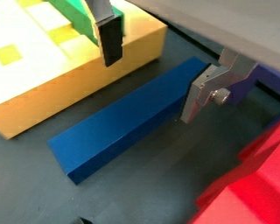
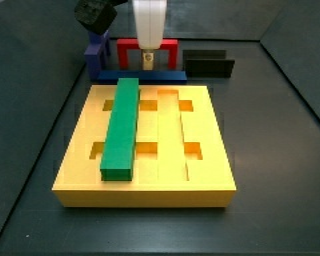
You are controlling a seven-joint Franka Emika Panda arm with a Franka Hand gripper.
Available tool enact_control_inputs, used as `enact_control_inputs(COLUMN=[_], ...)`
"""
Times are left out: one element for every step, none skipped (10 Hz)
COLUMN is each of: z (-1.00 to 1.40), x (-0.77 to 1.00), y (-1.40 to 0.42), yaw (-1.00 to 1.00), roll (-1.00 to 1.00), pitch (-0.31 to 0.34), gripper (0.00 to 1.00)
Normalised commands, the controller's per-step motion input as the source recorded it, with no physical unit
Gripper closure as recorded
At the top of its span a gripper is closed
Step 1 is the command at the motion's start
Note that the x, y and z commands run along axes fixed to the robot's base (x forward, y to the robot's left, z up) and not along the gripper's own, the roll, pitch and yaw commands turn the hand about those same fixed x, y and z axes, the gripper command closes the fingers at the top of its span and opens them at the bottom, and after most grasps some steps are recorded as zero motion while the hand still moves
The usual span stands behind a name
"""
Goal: Pick up the blue object. Move up. Move to above the board. Insert the blue object.
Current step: Pick up the blue object.
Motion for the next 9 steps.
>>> enact_control_inputs(z=[-0.19, -0.22, -0.27, -0.28, -0.23, -0.17, -0.11, -0.17, -0.26], x=[-0.09, -0.05, -0.03, -0.05, -0.09, -0.15, -0.16, -0.09, -0.10], y=[0.00, 0.00, 0.00, 0.00, 0.00, 0.00, 0.00, 0.00, 0.00], yaw=[-0.45, -0.30, -0.11, -0.09, -0.05, 0.00, 0.00, 0.00, 0.00], roll=[-0.11, -0.15, -0.16, -0.15, -0.13, -0.07, 0.00, 0.00, 0.04], pitch=[-0.180, -0.210, -0.240, -0.240, -0.219, -0.207, -0.134, -0.057, -0.047], gripper=[0.00, 0.00, 0.00, 0.00, 0.00, 0.00, 0.00, 0.00, 0.00])
